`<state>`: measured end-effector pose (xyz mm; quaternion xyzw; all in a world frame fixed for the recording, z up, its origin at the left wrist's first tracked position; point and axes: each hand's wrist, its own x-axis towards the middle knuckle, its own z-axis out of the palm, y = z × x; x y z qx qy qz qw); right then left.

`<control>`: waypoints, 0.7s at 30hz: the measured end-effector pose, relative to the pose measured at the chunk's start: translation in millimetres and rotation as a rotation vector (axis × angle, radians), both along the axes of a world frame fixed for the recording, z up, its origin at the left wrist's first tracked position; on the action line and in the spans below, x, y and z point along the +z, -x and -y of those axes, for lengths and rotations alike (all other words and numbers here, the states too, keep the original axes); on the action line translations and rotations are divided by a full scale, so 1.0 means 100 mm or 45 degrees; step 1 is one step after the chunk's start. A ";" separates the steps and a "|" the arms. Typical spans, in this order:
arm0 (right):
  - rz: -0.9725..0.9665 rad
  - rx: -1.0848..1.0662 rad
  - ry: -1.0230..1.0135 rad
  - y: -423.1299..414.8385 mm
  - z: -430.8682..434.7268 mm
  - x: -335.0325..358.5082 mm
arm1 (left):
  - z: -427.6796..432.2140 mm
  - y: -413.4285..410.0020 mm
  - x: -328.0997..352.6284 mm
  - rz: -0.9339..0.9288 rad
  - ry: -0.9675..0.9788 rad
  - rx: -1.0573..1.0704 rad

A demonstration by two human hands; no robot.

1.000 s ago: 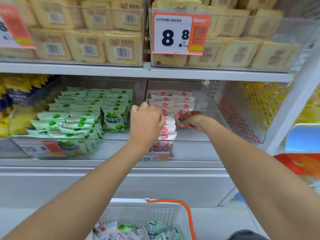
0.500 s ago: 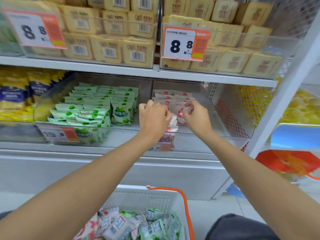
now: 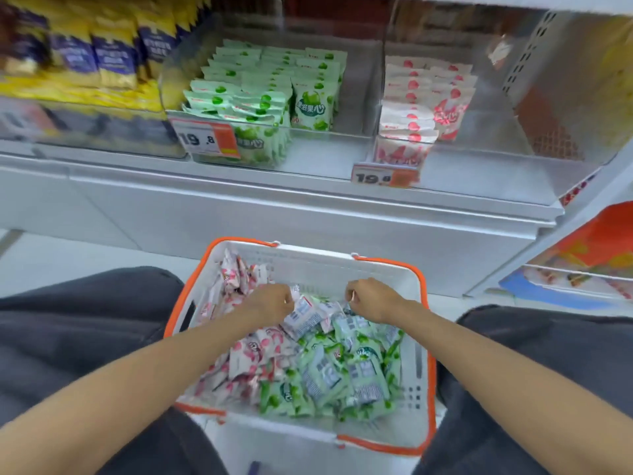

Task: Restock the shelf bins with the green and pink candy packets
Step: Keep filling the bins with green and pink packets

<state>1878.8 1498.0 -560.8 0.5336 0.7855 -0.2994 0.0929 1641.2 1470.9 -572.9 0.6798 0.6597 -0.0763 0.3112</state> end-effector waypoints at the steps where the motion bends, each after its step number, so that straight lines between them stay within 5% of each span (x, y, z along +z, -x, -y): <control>1: 0.050 0.033 0.051 0.02 0.05 -0.10 | 0.09 0.13 -0.12 -0.095 0.064 -0.071; 5: 0.152 0.156 0.126 0.15 0.17 -0.23 | 0.31 0.39 -0.42 -0.278 0.232 -0.471; 11: 0.127 0.159 0.140 0.17 0.18 -0.26 | 0.36 0.28 -0.59 -0.539 -0.096 -0.835; 15: 0.044 0.047 0.114 0.09 0.15 -0.20 | 0.28 0.06 -0.33 -0.039 -0.220 -0.212; 18: -0.253 -0.112 0.154 0.11 0.13 -0.07 | 0.15 -0.22 -0.08 0.510 -0.143 0.383; 21: -0.561 -0.320 0.365 0.21 0.15 0.07 | 0.05 -0.48 0.17 0.931 0.054 0.707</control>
